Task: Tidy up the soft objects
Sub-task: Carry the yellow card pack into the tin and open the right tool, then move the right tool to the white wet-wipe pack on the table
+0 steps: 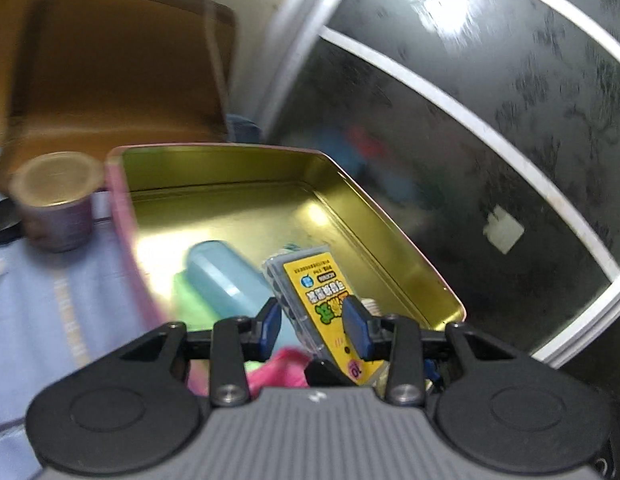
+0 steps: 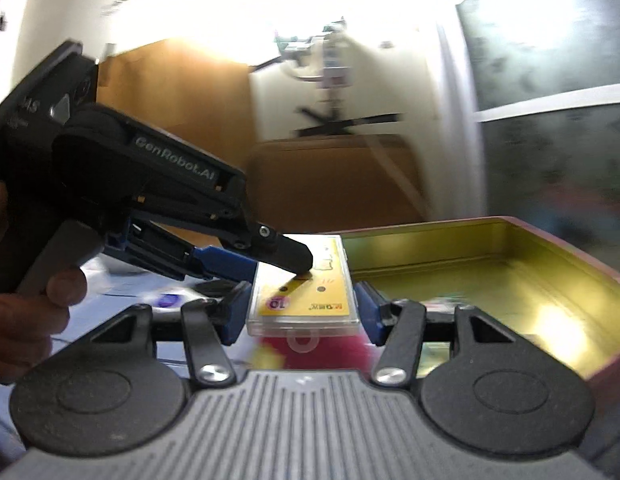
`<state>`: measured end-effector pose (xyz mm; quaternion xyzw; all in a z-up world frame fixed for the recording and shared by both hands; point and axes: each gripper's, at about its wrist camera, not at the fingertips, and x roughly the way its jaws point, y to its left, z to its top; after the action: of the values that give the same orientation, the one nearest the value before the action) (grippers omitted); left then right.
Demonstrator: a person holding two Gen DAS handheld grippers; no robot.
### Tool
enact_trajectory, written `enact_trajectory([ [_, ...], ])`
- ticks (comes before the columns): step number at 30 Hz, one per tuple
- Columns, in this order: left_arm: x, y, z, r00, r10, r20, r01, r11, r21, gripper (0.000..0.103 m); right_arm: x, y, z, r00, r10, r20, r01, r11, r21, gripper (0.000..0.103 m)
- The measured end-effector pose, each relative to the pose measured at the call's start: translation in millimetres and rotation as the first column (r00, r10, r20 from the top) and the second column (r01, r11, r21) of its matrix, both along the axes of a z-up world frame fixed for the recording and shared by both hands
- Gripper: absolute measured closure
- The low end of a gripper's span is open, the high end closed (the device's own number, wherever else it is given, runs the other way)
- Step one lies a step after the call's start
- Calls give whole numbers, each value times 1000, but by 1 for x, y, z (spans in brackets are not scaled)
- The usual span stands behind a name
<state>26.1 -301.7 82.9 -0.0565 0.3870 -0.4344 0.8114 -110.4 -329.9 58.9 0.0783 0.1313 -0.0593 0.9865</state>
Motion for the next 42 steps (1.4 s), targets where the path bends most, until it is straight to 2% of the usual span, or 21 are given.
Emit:
enact_trajectory([
  [1,1,-14,-3,1000,-15,4,15,1000,16,68,0,-7,-3,1000,-27,-8,27,1000,-9,44],
  [3,1,-36,-11,999,-32,6,31,998,57,59,4,-19,-11,996,-80,-30,79,996,-35,44],
  [5,2,-53,-19,1000,-19,23,16,993,114,57,8,-30,-19,989,-141,-54,137,988,-74,43],
  [6,2,-58,-21,999,-17,31,13,993,121,53,10,-36,-22,983,-173,-64,168,982,-83,43],
  [9,-3,-57,-18,999,-5,54,-1,994,114,48,6,-57,-26,982,-179,-60,179,984,9,42],
  [15,-9,-21,6,985,69,157,-85,992,96,48,-7,-52,-23,988,-154,-9,154,987,49,42],
  [19,-7,29,14,968,158,197,-173,983,61,42,-7,-36,-9,994,-101,40,99,993,59,42],
  [22,-6,74,10,947,246,206,-261,964,49,39,-5,-17,0,997,-36,62,33,998,48,42],
  [25,0,121,-3,923,341,181,-354,934,47,39,-1,9,7,996,51,67,-54,998,32,42],
  [28,8,167,-21,886,437,155,-451,889,76,39,8,40,9,986,159,50,-160,987,14,42],
  [32,18,224,-47,806,566,174,-590,792,156,39,29,80,0,952,304,-30,-303,953,16,42],
  [36,29,275,-67,723,665,188,-691,698,186,39,63,109,-14,911,393,-128,-390,920,50,42],
  [37,28,285,-69,708,678,199,-706,690,158,37,74,114,-17,905,398,-147,-395,917,55,41],
  [39,26,299,-73,676,704,216,-735,665,132,35,99,123,-23,901,392,-184,-385,920,73,34],
  [42,27,307,-73,673,715,190,-737,670,90,31,138,136,-30,907,359,-221,-354,933,60,15],
])
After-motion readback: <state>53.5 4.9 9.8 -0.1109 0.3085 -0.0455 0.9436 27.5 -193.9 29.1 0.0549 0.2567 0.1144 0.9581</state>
